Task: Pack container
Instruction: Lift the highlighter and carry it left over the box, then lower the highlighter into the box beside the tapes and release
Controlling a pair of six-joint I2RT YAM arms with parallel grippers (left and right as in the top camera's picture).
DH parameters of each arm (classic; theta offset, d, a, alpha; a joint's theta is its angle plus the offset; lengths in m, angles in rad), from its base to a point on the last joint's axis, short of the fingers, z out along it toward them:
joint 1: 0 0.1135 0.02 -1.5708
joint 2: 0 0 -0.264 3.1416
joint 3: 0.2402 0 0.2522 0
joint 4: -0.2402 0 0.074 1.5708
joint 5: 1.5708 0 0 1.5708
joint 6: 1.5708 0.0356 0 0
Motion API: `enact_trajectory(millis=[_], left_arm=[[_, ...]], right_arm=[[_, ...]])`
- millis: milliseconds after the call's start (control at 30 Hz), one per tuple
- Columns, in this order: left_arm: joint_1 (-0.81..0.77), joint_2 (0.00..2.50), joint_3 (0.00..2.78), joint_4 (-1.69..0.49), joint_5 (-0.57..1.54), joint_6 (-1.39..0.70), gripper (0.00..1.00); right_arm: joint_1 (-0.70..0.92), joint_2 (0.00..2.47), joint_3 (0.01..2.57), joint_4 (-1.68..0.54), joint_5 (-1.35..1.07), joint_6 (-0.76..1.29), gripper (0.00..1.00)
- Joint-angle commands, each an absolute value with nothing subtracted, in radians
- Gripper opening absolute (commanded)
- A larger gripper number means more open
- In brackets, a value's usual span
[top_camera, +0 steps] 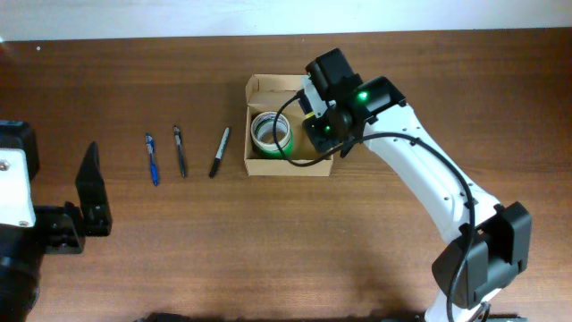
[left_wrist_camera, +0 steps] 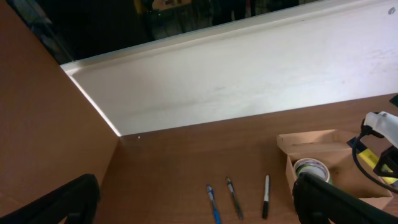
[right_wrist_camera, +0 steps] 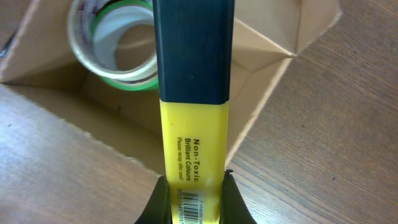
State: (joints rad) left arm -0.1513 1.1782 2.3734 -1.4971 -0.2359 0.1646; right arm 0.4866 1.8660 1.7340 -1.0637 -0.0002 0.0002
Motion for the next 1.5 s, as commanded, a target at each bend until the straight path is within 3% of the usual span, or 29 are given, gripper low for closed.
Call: enact_trajectory(millis=[0,267,633,1467], left_arm=[[-0.154,1.185,2.370,-1.497,-0.228,0.174,0.99],[-0.154,1.185,2.370,-1.501,-0.224,0.174,0.99],[-0.154,1.185,2.370,-1.505,-0.224,0.174,0.99],[-0.154,1.185,2.370,-1.505,-0.224,0.174,0.99]], right_arm=[[0.464,1.915,1.756,-1.052,0.011,0.008,0.04],[0.463,2.004,1.756,-1.000,-0.023,0.041,0.04],[0.464,2.008,1.756,-0.901,-0.010,0.240,0.04],[0.508,2.008,1.755,-0.970,-0.014,0.324,0.04]])
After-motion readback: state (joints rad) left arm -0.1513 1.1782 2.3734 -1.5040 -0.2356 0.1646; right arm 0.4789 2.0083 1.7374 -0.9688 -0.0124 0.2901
